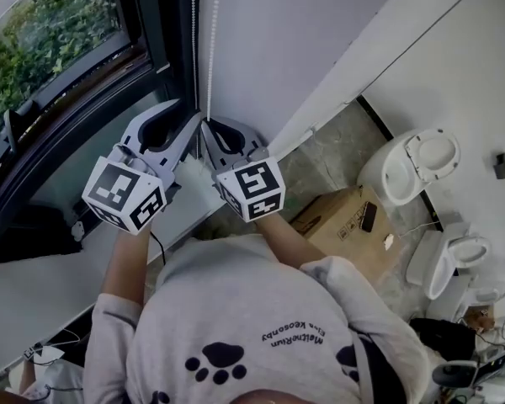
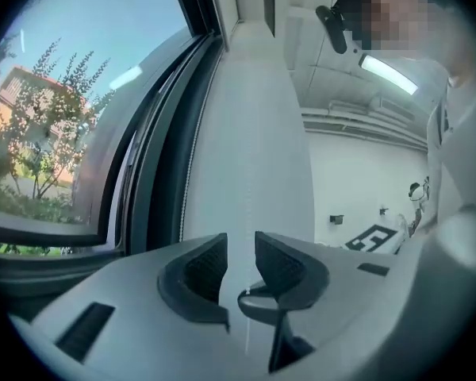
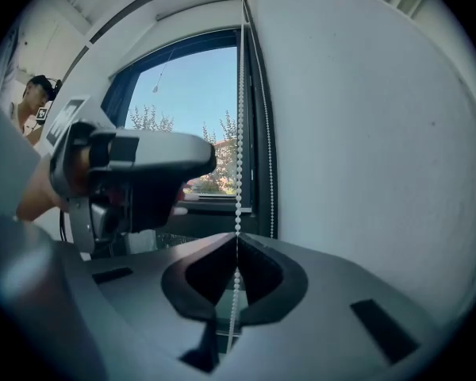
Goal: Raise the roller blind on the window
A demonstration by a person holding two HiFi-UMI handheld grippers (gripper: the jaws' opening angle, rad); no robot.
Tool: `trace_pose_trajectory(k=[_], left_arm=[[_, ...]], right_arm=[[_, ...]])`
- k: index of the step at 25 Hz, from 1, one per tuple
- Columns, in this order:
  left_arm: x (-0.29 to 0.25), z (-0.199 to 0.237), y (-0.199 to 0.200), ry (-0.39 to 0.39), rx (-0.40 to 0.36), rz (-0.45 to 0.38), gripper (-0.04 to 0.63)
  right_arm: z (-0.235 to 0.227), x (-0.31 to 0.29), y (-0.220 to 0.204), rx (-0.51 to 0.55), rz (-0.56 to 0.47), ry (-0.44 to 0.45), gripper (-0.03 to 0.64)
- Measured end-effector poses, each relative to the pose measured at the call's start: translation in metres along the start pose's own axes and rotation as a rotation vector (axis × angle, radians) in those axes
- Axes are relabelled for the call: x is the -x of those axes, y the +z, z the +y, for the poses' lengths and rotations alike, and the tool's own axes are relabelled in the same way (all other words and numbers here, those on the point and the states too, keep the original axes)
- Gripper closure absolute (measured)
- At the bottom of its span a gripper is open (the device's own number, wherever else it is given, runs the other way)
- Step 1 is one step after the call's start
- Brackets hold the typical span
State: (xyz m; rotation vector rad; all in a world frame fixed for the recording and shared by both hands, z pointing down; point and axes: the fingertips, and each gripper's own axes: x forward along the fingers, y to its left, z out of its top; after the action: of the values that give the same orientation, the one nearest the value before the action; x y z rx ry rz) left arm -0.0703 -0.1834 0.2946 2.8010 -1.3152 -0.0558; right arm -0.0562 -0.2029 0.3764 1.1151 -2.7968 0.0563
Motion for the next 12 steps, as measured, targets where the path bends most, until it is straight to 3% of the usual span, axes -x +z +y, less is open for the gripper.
trace_pose_trajectory(k=[12], left_arm=[[-0.027, -0.015, 0.086, -0.048, -0.112, -0.073, 0.5]], right_arm=[[0.005, 0.0, 0.0, 0.02, 0.0, 0.001, 0.607]])
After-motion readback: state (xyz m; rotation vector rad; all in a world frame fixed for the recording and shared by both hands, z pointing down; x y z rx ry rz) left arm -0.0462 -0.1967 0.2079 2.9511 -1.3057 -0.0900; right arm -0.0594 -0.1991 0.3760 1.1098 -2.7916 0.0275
